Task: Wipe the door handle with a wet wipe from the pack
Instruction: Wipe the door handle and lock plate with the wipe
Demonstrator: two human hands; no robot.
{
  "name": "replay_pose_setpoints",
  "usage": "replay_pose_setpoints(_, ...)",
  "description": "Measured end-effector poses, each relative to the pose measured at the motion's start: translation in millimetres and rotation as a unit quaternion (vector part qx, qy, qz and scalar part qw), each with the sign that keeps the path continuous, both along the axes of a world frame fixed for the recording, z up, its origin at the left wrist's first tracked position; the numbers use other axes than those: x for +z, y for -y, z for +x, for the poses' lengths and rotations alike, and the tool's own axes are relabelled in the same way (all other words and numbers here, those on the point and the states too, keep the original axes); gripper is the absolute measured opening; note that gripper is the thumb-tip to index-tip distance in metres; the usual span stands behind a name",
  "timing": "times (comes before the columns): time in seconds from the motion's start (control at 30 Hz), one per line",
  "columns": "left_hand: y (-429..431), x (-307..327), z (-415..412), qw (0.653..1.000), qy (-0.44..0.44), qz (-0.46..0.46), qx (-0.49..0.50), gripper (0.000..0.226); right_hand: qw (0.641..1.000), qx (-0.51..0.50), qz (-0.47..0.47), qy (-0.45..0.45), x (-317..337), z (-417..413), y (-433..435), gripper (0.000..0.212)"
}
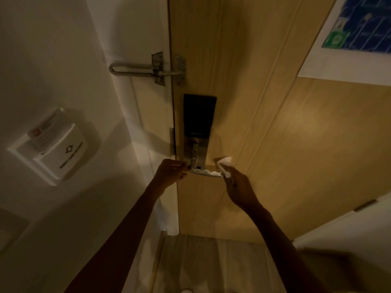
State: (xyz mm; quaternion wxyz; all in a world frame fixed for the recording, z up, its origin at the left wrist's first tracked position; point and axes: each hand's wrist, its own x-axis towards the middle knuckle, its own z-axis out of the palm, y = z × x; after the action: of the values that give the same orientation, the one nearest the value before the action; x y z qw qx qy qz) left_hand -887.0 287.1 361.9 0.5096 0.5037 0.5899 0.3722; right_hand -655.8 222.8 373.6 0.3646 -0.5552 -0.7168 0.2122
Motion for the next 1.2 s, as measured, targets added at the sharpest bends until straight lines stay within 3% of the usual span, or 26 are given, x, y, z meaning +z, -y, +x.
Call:
replay_pose_setpoints(0.1,-4,2,5,0.999,0.047,-0.024,0.009,0.019,0.999,0.015,-0.013,0.030,-7,-2,-2,0.034)
replay_pose_setpoints(0.33,-9,3,6,0.997,0.063,-0.041,0.006,0.024,0.999,0.025,-0.017,0.031,-2,-6,2,0.034)
replay_pose_setpoints(0.53,-11,3,6,0.997,0.061,-0.045,-0.002,0.029,0.989,0.057,-0.032,0.136,-8,2,15,0.049)
replay_pose_setpoints(0.57,-10,3,5,0.997,0.063,-0.045,-0.005,0.028,0.988,0.063,-0.041,0.131,-8,3,16,0.049)
replay_pose_setpoints(0.7,-9,2,3,0.997,0.064,-0.042,-0.018,0.026,0.995,-0.001,-0.074,-0.071,6,4,8,0.034)
replay_pose_setpoints(0.83,-12,2,3,0.997,0.061,-0.045,-0.019,0.028,0.995,0.023,-0.043,0.088,2,2,-12,0.035)
replay_pose_setpoints(0.97,-15,2,1,0.996,0.069,-0.047,-0.022,0.022,0.982,0.036,-0.039,0.182,-11,-2,-21,0.039)
replay_pose_setpoints(1.07,-18,1,2,0.996,0.066,-0.051,-0.016,0.018,0.980,0.058,-0.018,0.190,-12,0,-25,0.035)
replay_pose_setpoints(1.2,-21,3,4,0.996,0.069,-0.059,-0.009,0.015,0.992,0.059,-0.029,0.112,-10,20,-24,0.030)
